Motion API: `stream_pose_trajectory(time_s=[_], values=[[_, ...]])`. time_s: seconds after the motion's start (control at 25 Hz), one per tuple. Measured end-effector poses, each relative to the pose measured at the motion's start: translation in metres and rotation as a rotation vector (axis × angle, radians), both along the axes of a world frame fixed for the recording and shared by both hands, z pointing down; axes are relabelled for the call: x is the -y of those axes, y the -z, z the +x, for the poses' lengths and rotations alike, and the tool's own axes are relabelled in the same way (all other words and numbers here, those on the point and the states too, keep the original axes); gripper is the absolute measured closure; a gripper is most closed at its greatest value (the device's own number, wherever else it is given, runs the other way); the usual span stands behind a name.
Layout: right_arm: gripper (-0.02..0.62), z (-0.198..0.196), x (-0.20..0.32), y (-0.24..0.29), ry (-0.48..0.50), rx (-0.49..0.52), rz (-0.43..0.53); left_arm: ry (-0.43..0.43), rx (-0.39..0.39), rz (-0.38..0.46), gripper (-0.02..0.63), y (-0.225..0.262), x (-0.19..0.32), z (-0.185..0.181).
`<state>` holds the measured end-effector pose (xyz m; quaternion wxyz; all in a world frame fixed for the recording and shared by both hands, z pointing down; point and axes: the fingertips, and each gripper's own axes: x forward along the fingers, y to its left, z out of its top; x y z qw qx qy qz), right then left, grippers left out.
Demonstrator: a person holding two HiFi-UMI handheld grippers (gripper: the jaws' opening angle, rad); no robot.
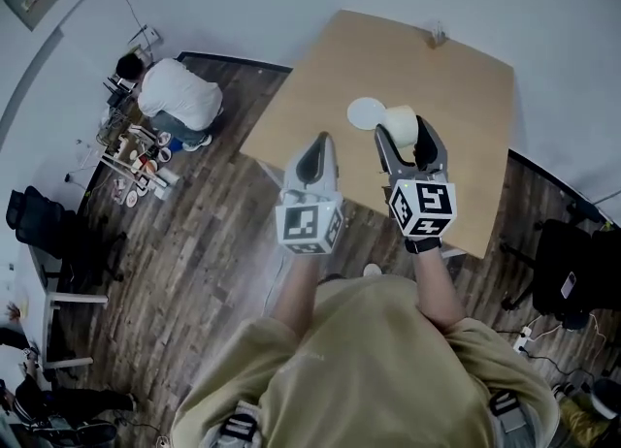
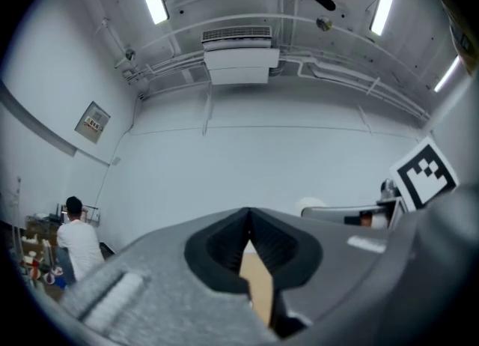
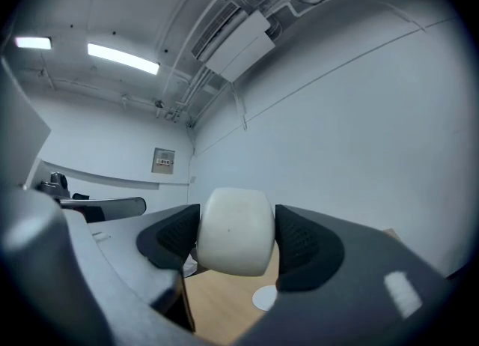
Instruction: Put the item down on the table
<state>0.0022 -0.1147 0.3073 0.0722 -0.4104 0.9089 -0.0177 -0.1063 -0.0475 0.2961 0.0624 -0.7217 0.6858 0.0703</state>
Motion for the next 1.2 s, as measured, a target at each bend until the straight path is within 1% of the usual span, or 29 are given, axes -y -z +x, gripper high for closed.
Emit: stream_pose_trajectory(time_s=[0.12, 0.28, 0.36, 0.48, 0.56, 0.8, 1.0, 1.12, 1.2], values=[[0.279, -0.002, 0.03, -0.016, 0.001, 0.006, -0.049, -0.019, 0.003, -0.021, 0.604, -0.007, 0.032, 0.006], [0.279, -0.024, 0.06, -0.042, 0.024, -0.018, -0.096, -0.01, -0.005, -0.091, 0.604, -0.03, 0.074, -0.017], [0.278, -0.039, 0.079, -0.057, 0.023, -0.03, -0.121, -0.024, -0.015, -0.116, 0.604, -0.044, 0.098, -0.03], [0.278, -0.059, 0.12, -0.077, -0.001, -0.058, -0.148, -0.067, -0.012, -0.157, 0.604, -0.067, 0.147, -0.045], [0.278, -0.066, 0.152, -0.091, -0.031, -0.081, -0.174, -0.103, -0.008, -0.191, 0.604, -0.082, 0.181, -0.05], [0.279, -0.086, 0.233, -0.13, -0.124, -0.148, -0.258, -0.221, -0.043, -0.233, 0.604, -0.111, 0.265, -0.074], [0.279, -0.094, 0.281, -0.192, -0.174, -0.201, -0.366, -0.274, -0.054, -0.322, 0.604, -0.159, 0.326, -0.084], [0.279, -0.1, 0.3, -0.234, -0.186, -0.239, -0.444, -0.294, -0.042, -0.368, 0.604, -0.191, 0.349, -0.088], [0.279, -0.106, 0.307, -0.262, -0.177, -0.278, -0.496, -0.298, -0.038, -0.41, 0.604, -0.213, 0.36, -0.09]])
